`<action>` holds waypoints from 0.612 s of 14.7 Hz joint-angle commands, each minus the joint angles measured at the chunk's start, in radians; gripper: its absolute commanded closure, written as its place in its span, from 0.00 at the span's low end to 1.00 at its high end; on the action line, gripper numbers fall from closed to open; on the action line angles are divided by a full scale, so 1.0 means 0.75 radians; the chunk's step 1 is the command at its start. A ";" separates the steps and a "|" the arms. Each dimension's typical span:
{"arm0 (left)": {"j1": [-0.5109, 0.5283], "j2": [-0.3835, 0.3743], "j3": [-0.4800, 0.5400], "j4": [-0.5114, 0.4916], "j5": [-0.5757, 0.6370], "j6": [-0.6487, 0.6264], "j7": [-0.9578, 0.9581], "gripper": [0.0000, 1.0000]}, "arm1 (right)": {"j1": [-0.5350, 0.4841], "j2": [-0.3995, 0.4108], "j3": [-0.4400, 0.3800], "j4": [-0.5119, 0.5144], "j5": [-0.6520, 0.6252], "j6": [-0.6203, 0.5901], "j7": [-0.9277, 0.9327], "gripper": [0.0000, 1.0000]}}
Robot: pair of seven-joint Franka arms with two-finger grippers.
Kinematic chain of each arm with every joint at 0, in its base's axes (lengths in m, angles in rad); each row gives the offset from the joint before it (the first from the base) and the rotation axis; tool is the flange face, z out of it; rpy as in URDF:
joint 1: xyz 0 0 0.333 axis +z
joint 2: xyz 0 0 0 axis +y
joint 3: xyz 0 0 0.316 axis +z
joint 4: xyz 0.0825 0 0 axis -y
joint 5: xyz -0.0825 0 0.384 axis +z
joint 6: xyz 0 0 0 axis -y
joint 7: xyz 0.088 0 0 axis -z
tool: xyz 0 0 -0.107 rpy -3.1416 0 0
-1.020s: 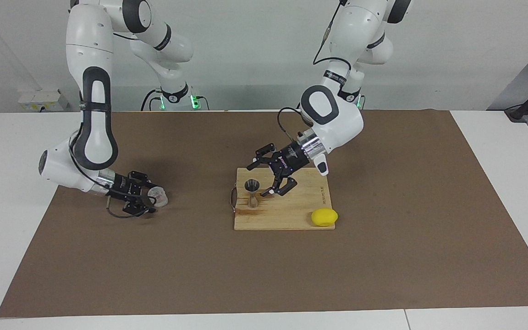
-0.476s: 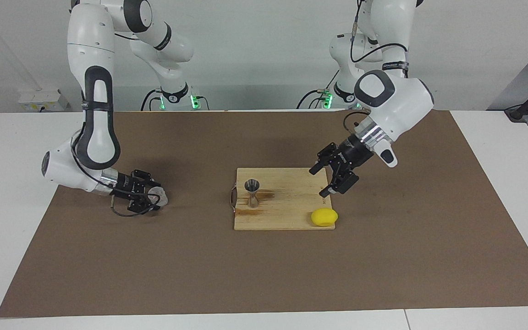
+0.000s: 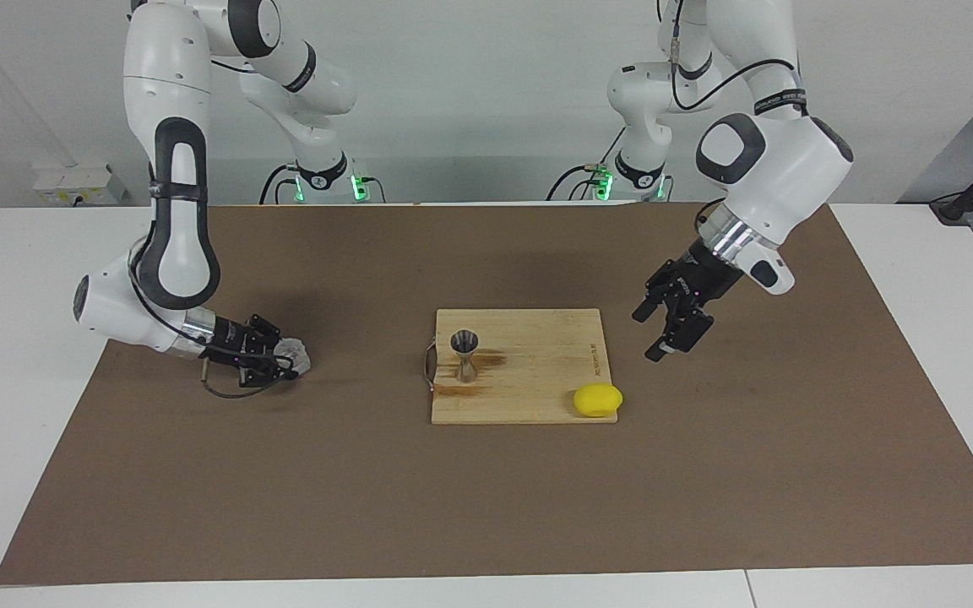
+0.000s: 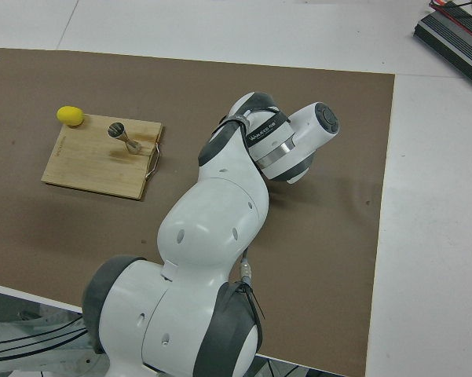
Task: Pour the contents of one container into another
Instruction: 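Retract the left gripper while the right gripper lifts the glass cup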
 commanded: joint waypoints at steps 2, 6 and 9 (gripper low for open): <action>0.065 -0.099 -0.008 0.005 0.157 -0.195 0.017 0.00 | 0.070 -0.105 0.003 -0.005 0.036 0.044 0.185 1.00; 0.097 -0.109 -0.006 0.028 0.159 -0.273 0.407 0.00 | 0.204 -0.123 -0.001 0.083 0.014 0.082 0.475 1.00; 0.112 -0.120 -0.006 0.028 0.216 -0.336 0.838 0.00 | 0.295 -0.117 0.001 0.149 -0.057 0.148 0.672 1.00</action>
